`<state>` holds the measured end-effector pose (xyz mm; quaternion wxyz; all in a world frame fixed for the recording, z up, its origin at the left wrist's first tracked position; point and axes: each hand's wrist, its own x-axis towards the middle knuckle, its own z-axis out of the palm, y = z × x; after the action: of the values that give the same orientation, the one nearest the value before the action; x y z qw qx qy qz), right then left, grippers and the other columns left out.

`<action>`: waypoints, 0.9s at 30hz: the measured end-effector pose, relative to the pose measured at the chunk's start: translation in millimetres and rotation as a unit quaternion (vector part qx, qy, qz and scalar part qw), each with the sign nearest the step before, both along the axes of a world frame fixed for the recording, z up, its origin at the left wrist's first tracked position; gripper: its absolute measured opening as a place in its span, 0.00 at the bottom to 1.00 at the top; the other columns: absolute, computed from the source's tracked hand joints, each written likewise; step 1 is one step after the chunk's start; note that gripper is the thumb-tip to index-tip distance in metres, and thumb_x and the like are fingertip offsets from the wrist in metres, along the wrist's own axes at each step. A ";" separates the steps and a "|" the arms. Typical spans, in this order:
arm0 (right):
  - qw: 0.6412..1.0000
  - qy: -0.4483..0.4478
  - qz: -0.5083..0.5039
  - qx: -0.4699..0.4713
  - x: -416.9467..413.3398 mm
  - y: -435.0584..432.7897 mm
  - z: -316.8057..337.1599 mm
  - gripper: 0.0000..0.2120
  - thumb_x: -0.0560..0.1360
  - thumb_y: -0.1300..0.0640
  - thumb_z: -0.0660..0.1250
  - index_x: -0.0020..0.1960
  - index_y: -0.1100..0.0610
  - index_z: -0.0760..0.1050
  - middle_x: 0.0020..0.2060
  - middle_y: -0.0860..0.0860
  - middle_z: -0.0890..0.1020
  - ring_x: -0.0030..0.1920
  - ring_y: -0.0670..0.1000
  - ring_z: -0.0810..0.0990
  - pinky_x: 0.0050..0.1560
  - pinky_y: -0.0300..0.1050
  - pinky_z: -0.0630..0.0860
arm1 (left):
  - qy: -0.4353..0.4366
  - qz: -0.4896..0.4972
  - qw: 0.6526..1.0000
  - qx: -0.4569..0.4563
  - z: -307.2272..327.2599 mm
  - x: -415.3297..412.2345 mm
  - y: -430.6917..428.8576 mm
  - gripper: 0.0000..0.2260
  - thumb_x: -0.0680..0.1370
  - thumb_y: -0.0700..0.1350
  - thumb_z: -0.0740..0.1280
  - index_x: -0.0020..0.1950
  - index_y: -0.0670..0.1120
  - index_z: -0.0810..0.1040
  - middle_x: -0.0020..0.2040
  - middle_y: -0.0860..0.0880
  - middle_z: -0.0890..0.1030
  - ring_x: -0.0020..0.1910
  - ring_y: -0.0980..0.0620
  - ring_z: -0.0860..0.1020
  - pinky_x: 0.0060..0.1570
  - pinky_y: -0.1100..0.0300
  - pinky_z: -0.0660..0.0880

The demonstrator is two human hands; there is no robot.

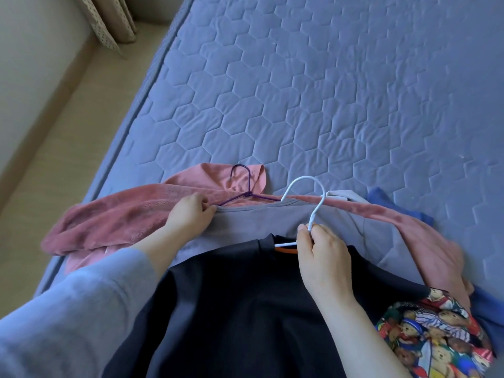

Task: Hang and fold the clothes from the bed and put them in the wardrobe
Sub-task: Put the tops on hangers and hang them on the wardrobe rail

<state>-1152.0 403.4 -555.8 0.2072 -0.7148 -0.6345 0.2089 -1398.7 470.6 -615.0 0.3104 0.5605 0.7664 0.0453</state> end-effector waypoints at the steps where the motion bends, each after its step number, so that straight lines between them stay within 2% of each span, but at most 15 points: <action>1: 1.000 0.000 -0.002 -0.001 0.1 1.2 -1.7 0.18 0.80 0.56 0.60 0.32 0.51 0.62 0.27 0.47 0.70 0.31 0.53 0.69 0.34 0.46 0.62 | 0.002 -0.006 1.000 0.002 -3.3 3.0 1.5 0.11 0.78 0.49 0.65 0.53 0.42 0.77 0.49 0.45 0.81 0.50 0.43 0.77 0.47 0.53 0.73; 6: 1.000 -0.007 -0.006 -0.006 -1.1 5.4 -9.1 0.19 0.80 0.55 0.61 0.31 0.51 0.61 0.26 0.45 0.67 0.30 0.52 0.68 0.35 0.46 0.61 | -0.009 -0.012 1.000 0.010 -13.2 11.8 11.2 0.10 0.77 0.49 0.65 0.52 0.44 0.77 0.46 0.49 0.80 0.50 0.44 0.77 0.42 0.56 0.68; 9: 1.000 -0.006 -0.008 -0.008 -3.0 5.3 -10.8 0.21 0.80 0.55 0.60 0.30 0.48 0.58 0.26 0.45 0.67 0.30 0.51 0.67 0.35 0.45 0.61 | -0.012 -0.034 0.999 0.003 -15.6 17.5 15.2 0.12 0.78 0.49 0.65 0.55 0.43 0.78 0.50 0.46 0.82 0.53 0.43 0.78 0.46 0.55 0.72; 11: 1.000 -0.007 -0.008 -0.012 -3.3 5.0 -10.8 0.21 0.80 0.55 0.60 0.31 0.47 0.57 0.26 0.45 0.67 0.30 0.51 0.68 0.35 0.46 0.61 | -0.010 -0.037 0.999 0.000 -15.9 21.4 16.0 0.13 0.78 0.50 0.65 0.55 0.42 0.78 0.52 0.44 0.81 0.53 0.42 0.78 0.46 0.54 0.71; 14: 1.000 -0.004 -0.009 -0.021 -2.1 4.8 -8.9 0.19 0.80 0.54 0.60 0.31 0.50 0.60 0.27 0.46 0.68 0.31 0.53 0.69 0.35 0.47 0.62 | -0.010 -0.027 1.000 0.002 -10.9 23.3 16.3 0.12 0.78 0.51 0.64 0.50 0.42 0.78 0.48 0.44 0.82 0.49 0.42 0.78 0.42 0.55 0.70; 16: 0.999 0.004 -0.008 -0.030 -1.4 4.6 -5.4 0.20 0.80 0.54 0.59 0.31 0.49 0.59 0.27 0.46 0.69 0.32 0.53 0.69 0.36 0.47 0.63 | -0.017 -0.039 0.999 0.008 -2.1 24.1 14.0 0.11 0.79 0.52 0.64 0.42 0.46 0.78 0.41 0.46 0.80 0.45 0.42 0.77 0.39 0.55 0.68; 18: 0.999 0.011 -0.005 -0.042 -0.8 3.0 0.3 0.21 0.80 0.53 0.59 0.30 0.48 0.57 0.28 0.46 0.69 0.33 0.53 0.70 0.36 0.48 0.64 | -0.028 -0.052 0.998 0.018 12.3 26.4 9.4 0.15 0.80 0.51 0.62 0.33 0.52 0.71 0.33 0.52 0.75 0.40 0.44 0.74 0.36 0.55 0.65; 19: 0.999 0.015 -0.003 -0.049 -0.2 1.6 3.8 0.21 0.81 0.53 0.59 0.30 0.48 0.58 0.29 0.46 0.70 0.33 0.53 0.70 0.37 0.49 0.65 | -0.034 -0.057 0.997 0.025 20.7 27.6 6.7 0.16 0.80 0.50 0.62 0.31 0.53 0.68 0.32 0.53 0.73 0.38 0.44 0.73 0.34 0.55 0.63; 21: 0.997 0.034 -0.001 -0.069 1.9 -2.4 12.6 0.19 0.81 0.52 0.58 0.31 0.51 0.63 0.31 0.47 0.73 0.35 0.53 0.72 0.37 0.49 0.67 | -0.048 -0.066 0.996 0.034 39.5 29.5 0.6 0.17 0.80 0.49 0.61 0.31 0.50 0.68 0.32 0.52 0.73 0.37 0.46 0.73 0.33 0.55 0.63; 24: 0.993 0.066 0.004 -0.094 5.0 -12.4 34.0 0.17 0.81 0.50 0.58 0.38 0.57 0.73 0.36 0.48 0.78 0.39 0.52 0.75 0.42 0.50 0.72 | -0.083 -0.071 0.993 0.040 71.8 34.7 -14.3 0.16 0.80 0.50 0.62 0.32 0.49 0.70 0.32 0.52 0.74 0.34 0.51 0.72 0.34 0.56 0.66; 27: 0.992 0.081 0.013 -0.097 10.0 -27.8 60.9 0.15 0.81 0.50 0.58 0.44 0.58 0.76 0.39 0.48 0.81 0.42 0.50 0.78 0.46 0.49 0.74 | -0.099 -0.080 0.991 0.039 108.9 43.1 -38.9 0.16 0.80 0.50 0.62 0.31 0.51 0.68 0.31 0.53 0.73 0.34 0.53 0.71 0.33 0.57 0.65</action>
<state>-1142.0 375.6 -494.8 0.1852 -0.7041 -0.6015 0.3289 -1355.6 431.7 -506.2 0.3647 0.6246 0.6824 0.1054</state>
